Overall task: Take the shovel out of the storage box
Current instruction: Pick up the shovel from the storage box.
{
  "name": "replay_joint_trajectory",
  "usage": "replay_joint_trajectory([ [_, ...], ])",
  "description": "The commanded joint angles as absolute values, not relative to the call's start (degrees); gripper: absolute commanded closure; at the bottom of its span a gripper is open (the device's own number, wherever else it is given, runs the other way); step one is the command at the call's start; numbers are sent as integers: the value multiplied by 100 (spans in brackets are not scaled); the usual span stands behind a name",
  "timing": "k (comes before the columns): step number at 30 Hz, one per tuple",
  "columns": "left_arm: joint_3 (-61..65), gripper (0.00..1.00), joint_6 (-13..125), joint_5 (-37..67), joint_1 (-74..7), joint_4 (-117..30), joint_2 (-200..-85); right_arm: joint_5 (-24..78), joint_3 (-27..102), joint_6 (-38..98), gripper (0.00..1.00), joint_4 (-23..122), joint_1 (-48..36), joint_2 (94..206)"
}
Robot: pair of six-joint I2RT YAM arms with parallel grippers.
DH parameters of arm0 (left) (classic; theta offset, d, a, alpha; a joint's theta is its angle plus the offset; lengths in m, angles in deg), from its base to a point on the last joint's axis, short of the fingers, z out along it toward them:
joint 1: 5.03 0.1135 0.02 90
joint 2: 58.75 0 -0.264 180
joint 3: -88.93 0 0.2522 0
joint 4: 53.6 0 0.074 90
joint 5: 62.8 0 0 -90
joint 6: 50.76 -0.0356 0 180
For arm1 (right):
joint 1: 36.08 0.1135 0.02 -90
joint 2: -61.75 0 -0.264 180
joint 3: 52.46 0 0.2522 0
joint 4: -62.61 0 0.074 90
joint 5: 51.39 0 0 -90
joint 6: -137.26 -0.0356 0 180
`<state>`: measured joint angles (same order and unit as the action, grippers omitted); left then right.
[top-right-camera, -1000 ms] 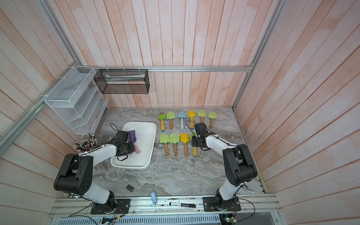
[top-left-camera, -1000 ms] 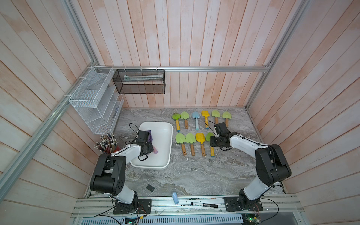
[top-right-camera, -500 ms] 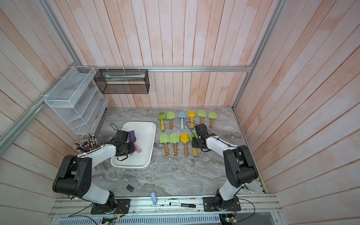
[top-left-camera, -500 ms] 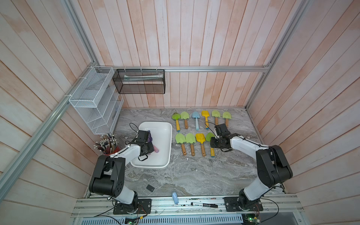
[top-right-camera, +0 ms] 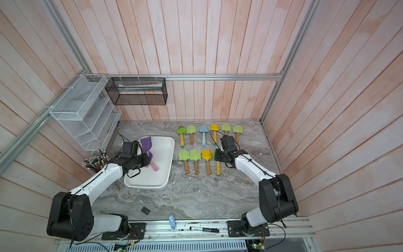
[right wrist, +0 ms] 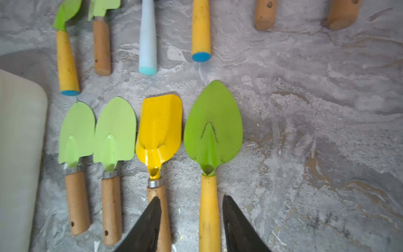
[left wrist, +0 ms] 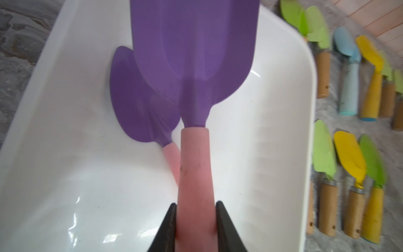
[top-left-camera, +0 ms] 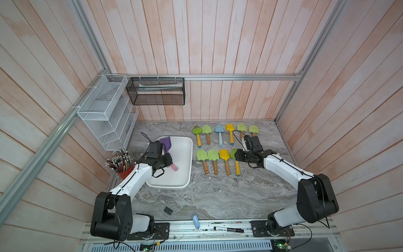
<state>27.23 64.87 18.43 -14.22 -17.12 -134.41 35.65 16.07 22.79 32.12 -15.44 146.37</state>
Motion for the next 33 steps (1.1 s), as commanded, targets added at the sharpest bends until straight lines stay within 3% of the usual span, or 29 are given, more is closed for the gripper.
replay_joint_trajectory([
  [1,2589,88,6446,874,-1443,-2051,-13100,2852,1791,2097,52,3642,-1407,14388],
  [8,2859,89,7067,-910,-1367,-3238,-12720,1322,1627,1403,51,5092,-1225,14191],
  [15,3414,89,8719,-2459,-1333,-5499,-12693,-18,1350,211,49,7031,-1047,14397],
  [19,3605,89,9567,-2772,-1444,-6653,-12834,-575,1244,-477,48,8327,-901,14729],
  [23,3523,89,9777,-2830,-1668,-6902,-12910,-837,1392,-1036,47,9344,-643,15071],
  [33,3579,89,10493,-2756,-2097,-7899,-13126,-1112,2149,-2007,47,10651,-291,15959],
])
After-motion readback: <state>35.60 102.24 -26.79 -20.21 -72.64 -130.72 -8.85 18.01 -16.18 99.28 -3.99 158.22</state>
